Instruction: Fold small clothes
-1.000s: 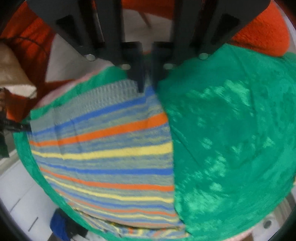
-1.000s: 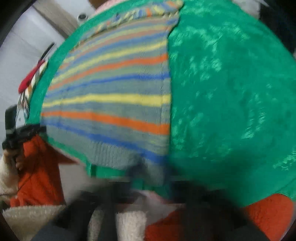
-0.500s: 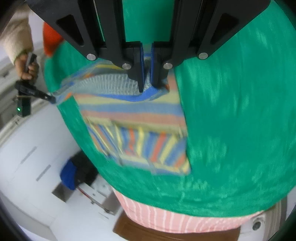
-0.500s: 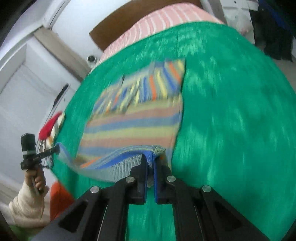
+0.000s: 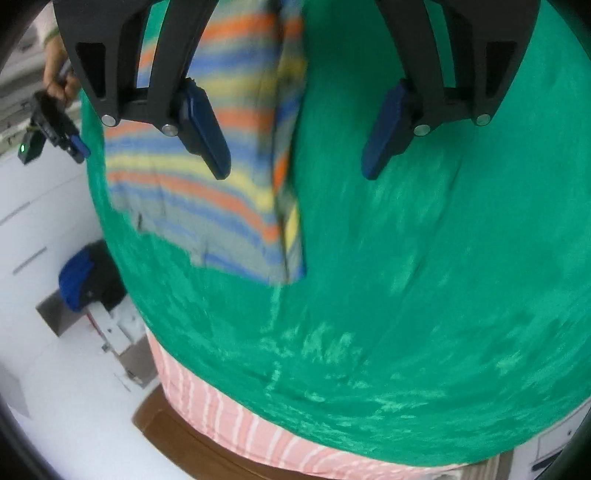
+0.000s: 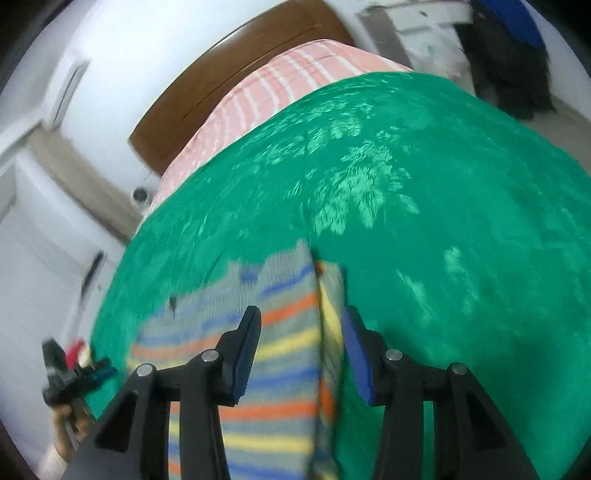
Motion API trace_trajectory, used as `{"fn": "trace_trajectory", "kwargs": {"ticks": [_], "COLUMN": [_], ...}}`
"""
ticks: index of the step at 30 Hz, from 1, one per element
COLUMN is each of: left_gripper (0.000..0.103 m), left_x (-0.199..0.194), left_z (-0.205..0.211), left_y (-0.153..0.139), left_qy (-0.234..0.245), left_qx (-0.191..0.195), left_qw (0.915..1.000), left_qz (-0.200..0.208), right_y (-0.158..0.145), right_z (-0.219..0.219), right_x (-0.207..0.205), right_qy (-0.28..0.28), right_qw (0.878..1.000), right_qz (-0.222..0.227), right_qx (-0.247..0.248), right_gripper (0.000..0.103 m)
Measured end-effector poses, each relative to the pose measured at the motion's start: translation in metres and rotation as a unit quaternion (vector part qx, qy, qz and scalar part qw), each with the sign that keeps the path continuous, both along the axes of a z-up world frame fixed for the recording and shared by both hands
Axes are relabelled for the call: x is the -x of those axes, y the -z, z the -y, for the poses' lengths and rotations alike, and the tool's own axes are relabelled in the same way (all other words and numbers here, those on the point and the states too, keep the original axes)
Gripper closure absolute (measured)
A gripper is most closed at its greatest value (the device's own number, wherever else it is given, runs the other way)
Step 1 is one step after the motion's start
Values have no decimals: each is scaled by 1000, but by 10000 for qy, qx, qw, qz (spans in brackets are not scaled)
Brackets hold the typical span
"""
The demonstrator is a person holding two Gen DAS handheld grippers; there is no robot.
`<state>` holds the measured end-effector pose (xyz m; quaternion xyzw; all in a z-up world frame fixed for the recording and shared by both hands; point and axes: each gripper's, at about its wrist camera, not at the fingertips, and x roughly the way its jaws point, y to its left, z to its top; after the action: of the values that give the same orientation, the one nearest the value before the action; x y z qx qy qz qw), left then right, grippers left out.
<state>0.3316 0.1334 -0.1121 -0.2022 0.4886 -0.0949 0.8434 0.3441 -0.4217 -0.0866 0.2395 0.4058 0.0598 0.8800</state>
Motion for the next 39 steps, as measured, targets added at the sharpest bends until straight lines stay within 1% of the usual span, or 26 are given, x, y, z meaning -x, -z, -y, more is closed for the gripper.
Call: {"fn": "trace_trajectory", "kwargs": {"ticks": [2,4,5,6,7,8,9,10,11,12,13,14,15,16,17,18,19,20,22,26,27,31,32,35,38,39], "left_gripper": [24,17,17,18,27,29,29,29,29,28,28,26,22,18,17,16,14,13,13,13,13,13,13,12,11,10], "left_x": [32,58,66,68,68,65,67,71,75,81,90,100,109,114,123,135,143,154,164,176,176,182,184,189,193,195], "left_z": [5,19,27,44,59,69,72,70,65,59,52,46,44,44,44,46,48,50,54,61,62,68,69,76,95,107], "left_y": [2,5,9,17,23,30,32,30,27,22,17,12,9,5,1,-2,-4,-7,-9,-19,-21,-33,-35,-41,-42,-40], "left_qy": [300,563,640,746,838,859,859,774,666,597,566,514,464,432,414,374,336,289,222,132,135,160,162,179,279,408], "left_qx": [-47,-291,-519,-907,-1449,-1971,-2297,-2409,-2463,-2404,-2252,-2129,-2119,-2164,-2244,-2379,-2471,-2564,-2630,-2731,-2763,-2899,-2914,-2955,-3030,-3007], "left_qw": [9995,9980,9966,9930,9858,9765,9695,9675,9669,9688,9727,9757,9762,9753,9735,9703,9680,9656,9637,9605,9594,9543,9536,9516,9481,9481], "left_qz": [23,-33,-81,-131,-144,-154,-36,-14,-42,-57,-34,10,41,84,147,227,274,321,390,522,546,713,743,824,924,954], "right_y": [0,4,9,15,23,32,43,50,50,46,41,35,28,20,16,11,7,3,3,9,12,20,24,28,28,28], "right_z": [-9,-18,-24,-28,-34,-38,-43,-45,-42,-38,-33,-31,-30,-27,-26,-25,-26,-29,-35,-47,-51,-57,-57,-58,-57,-56], "right_x": [23,47,58,65,72,78,82,85,92,99,105,112,120,132,141,152,168,177,198,231,226,247,244,253,258,260], "right_qy": [-425,-830,-966,-1042,-1142,-1220,-1277,-1285,-1231,-1107,-923,-750,-668,-672,-732,-753,-723,-690,-640,-449,-418,-330,-322,-311,-304,-282], "right_qw": [9986,9951,9930,9916,9896,9870,9822,9768,9744,9763,9767,9739,9742,9790,9836,9867,9895,9903,9904,9932,9934,9938,9939,9940,9938,9937], "right_qz": [-93,-336,-485,-575,-686,-795,-975,-1072,-1039,-1053,-1135,-1173,-1067,-845,-665,-521,-283,-133,129,298,304,278,270,275,360,403], "right_qx": [299,417,472,500,550,687,978,1337,1565,1535,1570,1791,1875,1731,1505,1340,1219,1202,1218,1035,1025,1025,1020,1007,1009,1010], "right_gripper": [56,55,54,54,54,55,69,79,81,81,81,79,77,75,65,52,48,44,43,42,42,42,42,42,42,42]}}
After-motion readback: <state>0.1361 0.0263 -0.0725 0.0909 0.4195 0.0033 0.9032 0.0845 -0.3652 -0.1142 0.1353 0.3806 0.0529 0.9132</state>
